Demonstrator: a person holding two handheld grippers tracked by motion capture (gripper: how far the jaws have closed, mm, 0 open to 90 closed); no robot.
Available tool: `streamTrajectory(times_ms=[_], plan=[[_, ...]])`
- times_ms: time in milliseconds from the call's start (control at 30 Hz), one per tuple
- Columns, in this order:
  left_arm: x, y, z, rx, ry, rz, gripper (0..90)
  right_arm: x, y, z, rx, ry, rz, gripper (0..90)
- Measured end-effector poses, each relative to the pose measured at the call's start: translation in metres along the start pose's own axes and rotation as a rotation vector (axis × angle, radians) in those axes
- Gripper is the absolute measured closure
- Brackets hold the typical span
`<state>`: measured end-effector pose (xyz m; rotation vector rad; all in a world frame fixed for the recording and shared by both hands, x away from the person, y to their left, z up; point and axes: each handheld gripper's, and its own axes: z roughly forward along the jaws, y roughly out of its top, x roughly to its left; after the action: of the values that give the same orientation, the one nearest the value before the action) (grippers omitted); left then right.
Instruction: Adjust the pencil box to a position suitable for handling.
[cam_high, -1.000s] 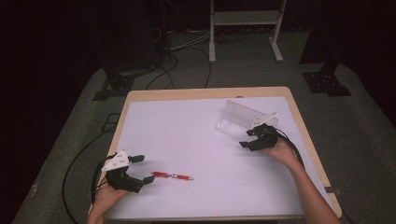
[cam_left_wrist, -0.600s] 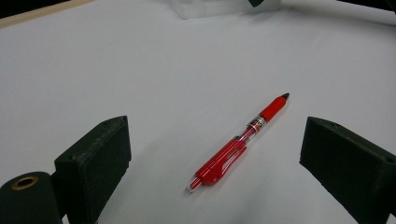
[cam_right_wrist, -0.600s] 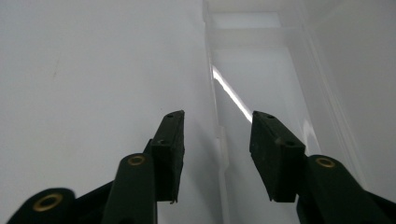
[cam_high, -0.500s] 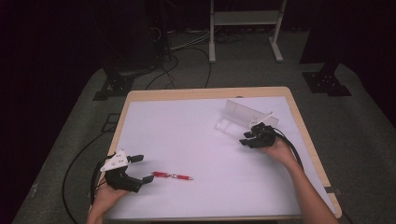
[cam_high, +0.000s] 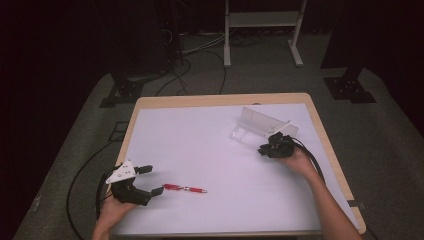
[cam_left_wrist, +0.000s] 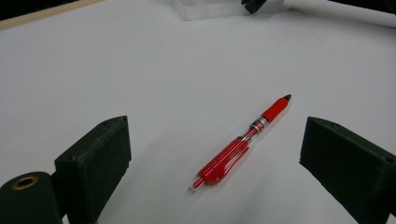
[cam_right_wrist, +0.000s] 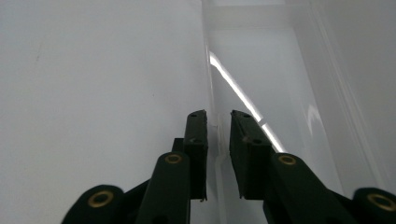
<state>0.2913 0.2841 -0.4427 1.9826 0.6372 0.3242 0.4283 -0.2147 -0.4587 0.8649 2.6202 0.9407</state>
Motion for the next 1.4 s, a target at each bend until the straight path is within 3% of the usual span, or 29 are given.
streamTrajectory(times_ms=[200, 700, 1167, 1400], plan=[[0.002, -0.001, -0.002, -0.008, -0.003, -0.012, 8.0, -0.001, -0.001, 0.002, 0.003, 0.003, -0.011, 83.1], [0.003, -0.001, -0.003, -0.012, -0.002, -0.017, 8.1, 0.004, 0.0, 0.0, -0.007, -0.013, -0.069, 85.6], [0.003, -0.002, -0.002, -0.01, -0.001, -0.017, 8.0, 0.015, 0.009, -0.009, -0.072, -0.055, -0.134, 85.6], [0.002, -0.001, -0.002, -0.009, -0.003, -0.013, 8.0, 0.025, 0.016, -0.019, -0.101, -0.032, -0.17, 85.6]])
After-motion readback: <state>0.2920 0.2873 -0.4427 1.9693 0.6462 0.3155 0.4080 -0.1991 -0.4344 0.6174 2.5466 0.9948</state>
